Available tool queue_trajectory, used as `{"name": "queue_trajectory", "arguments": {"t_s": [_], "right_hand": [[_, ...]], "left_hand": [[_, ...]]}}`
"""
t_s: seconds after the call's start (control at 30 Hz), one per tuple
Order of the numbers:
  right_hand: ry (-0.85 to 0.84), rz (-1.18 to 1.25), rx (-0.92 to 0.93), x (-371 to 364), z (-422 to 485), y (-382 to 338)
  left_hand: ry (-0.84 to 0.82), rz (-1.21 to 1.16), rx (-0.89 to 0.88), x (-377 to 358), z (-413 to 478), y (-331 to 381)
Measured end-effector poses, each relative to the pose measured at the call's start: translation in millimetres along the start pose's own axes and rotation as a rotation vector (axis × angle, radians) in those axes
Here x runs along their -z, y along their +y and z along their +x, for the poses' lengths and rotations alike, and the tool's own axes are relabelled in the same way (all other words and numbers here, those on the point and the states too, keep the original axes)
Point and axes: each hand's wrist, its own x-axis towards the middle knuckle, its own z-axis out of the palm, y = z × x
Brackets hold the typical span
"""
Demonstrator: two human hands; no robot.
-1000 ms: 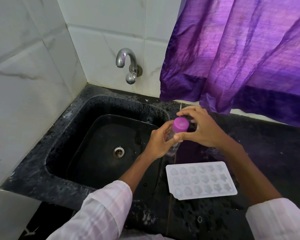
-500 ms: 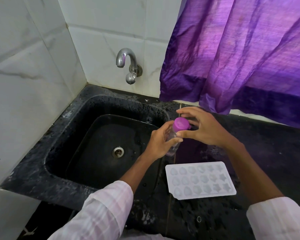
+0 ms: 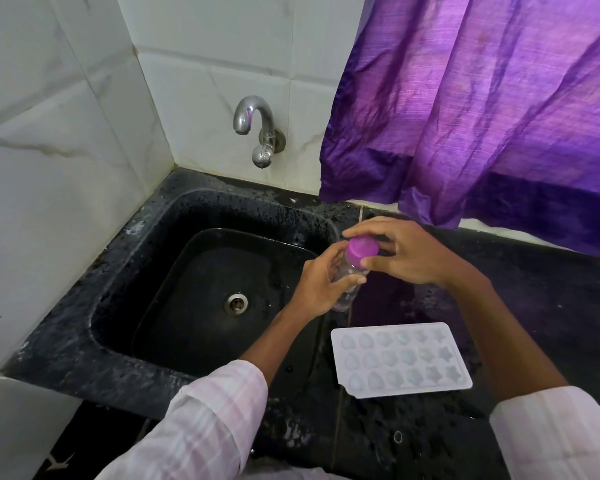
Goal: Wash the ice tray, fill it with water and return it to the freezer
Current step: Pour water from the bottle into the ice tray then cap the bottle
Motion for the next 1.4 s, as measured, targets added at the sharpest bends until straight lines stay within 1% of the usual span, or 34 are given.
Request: {"name": "queue_trajectory", "arguments": {"t_s": [0.1, 0.17, 0.23, 0.27, 0.33, 0.4, 0.43, 0.5, 0.57, 0.63, 0.67, 0.73, 0.87, 0.93, 1.03, 1.1, 1.17, 1.23, 1.3, 1.37, 1.4], "right_hand": [[0.093, 0.004, -0.003, -5, 0, 3], [0.189, -0.098, -0.05, -11, 1, 4], [0.241, -0.175, -0.099, -16, 2, 6], [0.223, -0.166, -0.109, -17, 1, 7], [0.121, -0.052, -0.107, -14, -1, 6], [0.026, 0.074, -0.07, -10, -4, 5], [0.008, 0.099, -0.042, -8, -5, 5], [0.063, 0.068, -0.012, -8, -5, 6], [0.185, -0.049, -0.022, -12, -4, 5], [0.259, -0.182, -0.063, -17, -2, 6], [0.259, -0.192, -0.089, -20, -1, 9], [0.191, -0.095, -0.128, -22, -2, 11], [0.057, 0.076, -0.04, -11, -5, 8], [0.084, 0.071, -0.023, -7, -5, 7], [0.243, -0.052, -0.093, -13, -3, 6], [0.304, -0.135, -0.128, -19, -2, 7], [0.255, -0.117, -0.131, -23, -4, 8], [0.148, -0.024, -0.11, -18, -7, 6], [0.084, 0.059, -0.053, -12, -9, 3], [0.095, 0.048, -0.013, -9, -7, 2], [0.145, 0.021, -0.018, -10, -6, 2]], "left_hand": [[-0.004, -0.006, 0.004, 0, -1, 0], [-0.009, -0.005, 0.005, -1, -1, -1], [-0.014, -0.003, 0.013, -1, -2, -1], [-0.012, 0.001, 0.014, -1, -2, -1], [-0.007, 0.006, 0.011, 0, -2, -2], [0.001, 0.001, 0.014, -1, -2, -2], [0.005, -0.003, 0.017, -1, -2, -1], [0.006, -0.006, 0.015, -1, -2, -1], [0.0, 0.0, 0.004, -2, -3, -1], [-0.007, 0.01, 0.0, -2, -4, -1], [-0.006, 0.017, -0.002, -3, -4, -1], [0.004, 0.017, -0.007, -2, -4, -1], [0.005, 0.005, -0.001, 0, -3, -2], [0.003, 0.008, 0.002, -1, -3, -2], [0.0, 0.007, -0.003, -3, -4, -3], [0.001, 0.008, -0.003, -3, -4, -3], [0.008, 0.019, -0.006, -2, -4, -4], [0.009, 0.022, -0.005, -1, -3, -4], [0.014, 0.012, 0.001, -1, -2, -4], [0.018, 0.014, 0.001, -2, -2, -4], [0.014, 0.022, -0.002, -2, -2, -4]]}}
